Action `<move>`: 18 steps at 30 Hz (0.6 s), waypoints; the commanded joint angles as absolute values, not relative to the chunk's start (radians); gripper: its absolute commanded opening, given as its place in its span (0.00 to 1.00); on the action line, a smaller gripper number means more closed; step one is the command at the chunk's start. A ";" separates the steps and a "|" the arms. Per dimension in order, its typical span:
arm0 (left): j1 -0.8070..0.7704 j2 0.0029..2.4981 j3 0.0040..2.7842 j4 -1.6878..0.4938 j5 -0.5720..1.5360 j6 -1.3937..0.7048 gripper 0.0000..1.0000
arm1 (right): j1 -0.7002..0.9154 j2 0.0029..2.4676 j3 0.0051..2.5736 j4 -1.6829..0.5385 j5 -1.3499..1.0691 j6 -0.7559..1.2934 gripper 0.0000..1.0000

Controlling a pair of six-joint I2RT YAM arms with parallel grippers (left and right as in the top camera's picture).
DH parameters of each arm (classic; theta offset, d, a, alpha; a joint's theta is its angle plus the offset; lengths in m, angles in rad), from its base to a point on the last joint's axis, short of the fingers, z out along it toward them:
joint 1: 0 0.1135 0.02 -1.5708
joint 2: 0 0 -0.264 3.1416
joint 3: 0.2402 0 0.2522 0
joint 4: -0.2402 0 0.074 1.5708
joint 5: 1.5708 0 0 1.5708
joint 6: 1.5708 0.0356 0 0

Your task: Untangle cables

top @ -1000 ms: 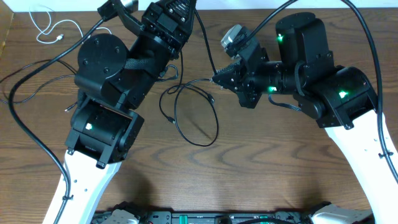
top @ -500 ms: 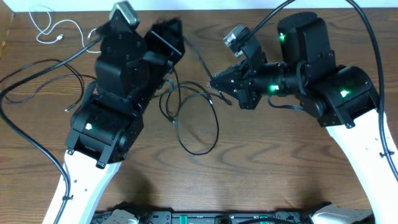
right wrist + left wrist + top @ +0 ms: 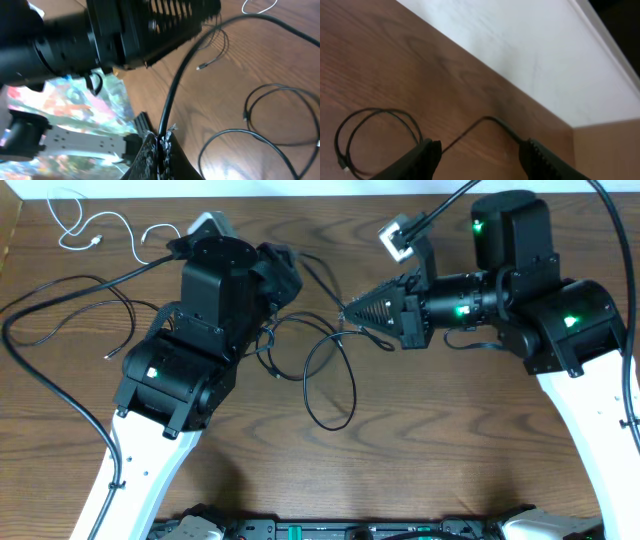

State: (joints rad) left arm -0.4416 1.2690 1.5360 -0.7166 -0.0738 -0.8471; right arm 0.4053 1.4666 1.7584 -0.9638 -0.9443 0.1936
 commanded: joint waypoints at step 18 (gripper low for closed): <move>-0.445 1.272 1.551 -0.699 0.614 -0.329 0.57 | 0.269 1.455 1.763 -0.641 -0.912 0.948 0.01</move>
State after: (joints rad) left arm -0.4423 1.2690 1.5360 -0.7136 0.4225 -0.5060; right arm 0.2737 1.4662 1.7569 -0.6693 -0.9878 0.7300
